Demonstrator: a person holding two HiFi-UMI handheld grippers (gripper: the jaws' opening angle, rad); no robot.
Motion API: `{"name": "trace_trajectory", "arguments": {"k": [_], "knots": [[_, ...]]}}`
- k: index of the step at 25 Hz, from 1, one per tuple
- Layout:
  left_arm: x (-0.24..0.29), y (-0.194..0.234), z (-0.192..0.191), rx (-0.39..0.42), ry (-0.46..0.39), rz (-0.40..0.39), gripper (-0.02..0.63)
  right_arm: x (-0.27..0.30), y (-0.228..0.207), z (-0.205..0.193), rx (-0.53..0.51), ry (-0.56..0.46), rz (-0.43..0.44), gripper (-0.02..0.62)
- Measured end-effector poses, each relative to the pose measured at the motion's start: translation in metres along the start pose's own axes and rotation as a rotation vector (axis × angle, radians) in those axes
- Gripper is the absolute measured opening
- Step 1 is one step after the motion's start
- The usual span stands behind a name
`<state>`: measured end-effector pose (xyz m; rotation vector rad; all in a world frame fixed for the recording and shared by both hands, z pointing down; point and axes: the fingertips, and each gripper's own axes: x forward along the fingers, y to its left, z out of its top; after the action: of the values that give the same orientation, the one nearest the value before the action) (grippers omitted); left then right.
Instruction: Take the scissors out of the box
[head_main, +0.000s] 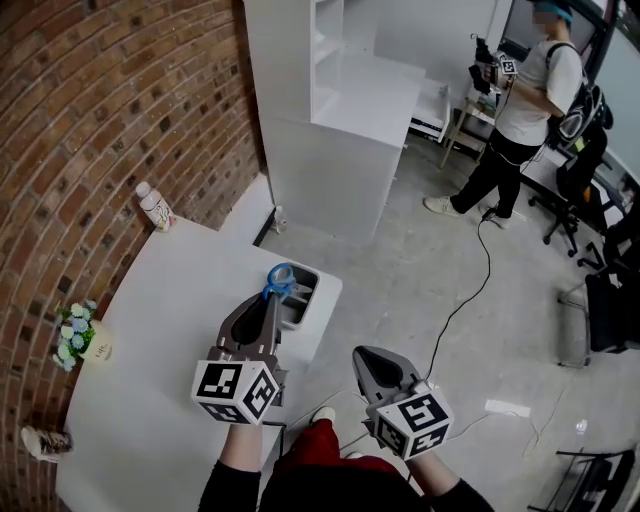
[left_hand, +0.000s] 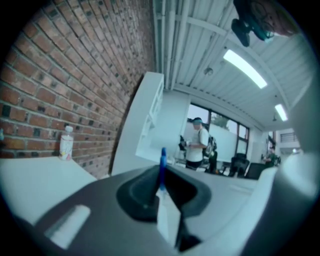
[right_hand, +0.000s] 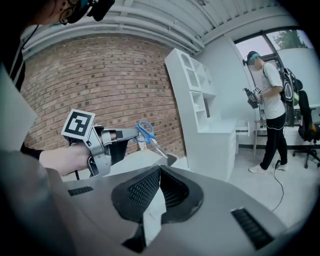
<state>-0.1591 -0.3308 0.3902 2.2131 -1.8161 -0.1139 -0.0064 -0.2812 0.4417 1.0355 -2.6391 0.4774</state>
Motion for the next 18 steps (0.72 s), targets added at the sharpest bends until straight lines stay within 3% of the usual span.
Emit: {"name": "trace_trajectory", "arguments": {"k": [18], "knots": [[-0.029,-0.061,-0.02,0.019,0.041,-0.084,0.031,-0.057,-0.009,-0.008,0.014,-0.058,-0.073,0.009]]}}
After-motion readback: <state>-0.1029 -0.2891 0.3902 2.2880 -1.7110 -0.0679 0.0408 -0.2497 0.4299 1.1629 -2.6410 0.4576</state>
